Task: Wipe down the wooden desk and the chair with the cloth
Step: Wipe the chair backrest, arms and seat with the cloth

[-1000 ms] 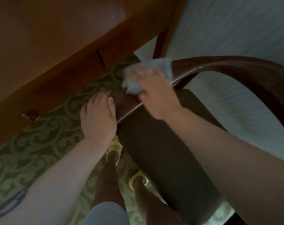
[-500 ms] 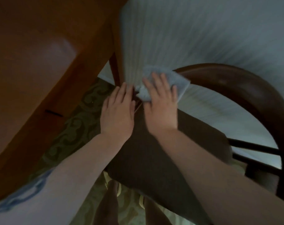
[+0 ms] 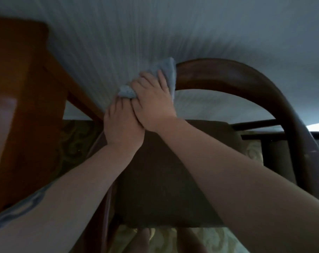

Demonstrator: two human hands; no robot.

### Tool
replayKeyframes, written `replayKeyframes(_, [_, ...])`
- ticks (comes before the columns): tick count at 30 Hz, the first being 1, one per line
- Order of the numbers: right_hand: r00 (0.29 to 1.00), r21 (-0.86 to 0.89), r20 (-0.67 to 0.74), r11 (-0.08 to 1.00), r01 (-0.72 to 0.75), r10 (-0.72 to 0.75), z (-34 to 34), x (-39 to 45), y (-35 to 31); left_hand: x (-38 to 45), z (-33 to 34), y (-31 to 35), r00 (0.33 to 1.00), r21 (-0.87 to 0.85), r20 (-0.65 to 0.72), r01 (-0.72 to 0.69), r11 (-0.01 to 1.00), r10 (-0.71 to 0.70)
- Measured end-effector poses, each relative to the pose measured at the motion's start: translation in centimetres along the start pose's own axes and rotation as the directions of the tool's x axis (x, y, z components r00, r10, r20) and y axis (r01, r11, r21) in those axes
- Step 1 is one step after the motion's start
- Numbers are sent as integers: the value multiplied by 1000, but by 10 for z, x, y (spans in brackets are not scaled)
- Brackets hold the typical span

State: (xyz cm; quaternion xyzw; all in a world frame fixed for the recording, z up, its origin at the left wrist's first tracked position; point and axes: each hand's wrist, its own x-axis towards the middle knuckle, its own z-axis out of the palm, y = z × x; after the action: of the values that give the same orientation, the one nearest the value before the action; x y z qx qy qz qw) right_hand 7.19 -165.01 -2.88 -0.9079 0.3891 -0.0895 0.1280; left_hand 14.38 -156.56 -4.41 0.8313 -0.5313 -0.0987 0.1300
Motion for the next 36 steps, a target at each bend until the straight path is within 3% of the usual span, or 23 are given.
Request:
replayKeyframes(2, [998,-74,24,996,58,-56,-11,5,19,8,-5,2,1000,-57,21,17,998,-16])
replayKeyframes(4, [980,-115,-104,977,-181,170,-22,5,58,21,-8,4,998,-113,47,-31,993,36])
replayKeyframes(6, [884,-78,-235,899,-432,404,-33,-3,82,39,-9,11,991,-125,32,-128,984,133])
replayKeyframes(8, [851,-82,-232,862,-500,471,-32,4,70,53,-5,20,985,-146,25,-164,976,169])
replayKeyframes(10, [920,-120,-125,915,-386,372,-24,21,45,61,0,30,992,-139,25,-120,983,125])
replayKeyframes(12, [974,-103,-67,970,-222,216,-17,29,29,60,6,33,997,-8,20,-70,998,70])
replayKeyframes(16, [993,-196,-81,975,-103,89,-36,23,61,62,5,38,1000,8,-1,-29,1000,29])
replayKeyframes(18, [966,-228,-159,944,-238,205,-46,16,93,64,2,39,999,-1,11,-47,999,47])
replayKeyframes(21, [803,-138,-269,804,-578,531,-57,14,112,69,-3,31,990,-36,81,-112,993,114])
replayKeyframes(23, [760,-175,-206,741,-649,617,-51,32,92,71,-6,29,979,-59,132,-146,988,153])
replayKeyframes(25, [861,-236,-115,828,-509,496,-37,47,57,70,-8,30,979,-56,154,-124,991,131])
replayKeyframes(27, [956,-190,-103,938,-292,276,-22,49,34,66,-8,30,986,-23,138,-91,996,93])
replayKeyframes(30, [975,-129,-133,973,-194,177,-36,35,57,63,-8,33,990,27,96,-109,994,106])
replayKeyframes(33, [904,-149,-217,902,-404,369,-54,23,113,63,-9,32,992,19,72,-104,994,103])
replayKeyframes(36, [720,-166,-303,710,-685,624,-65,-4,163,61,-7,30,992,29,60,-116,993,114])
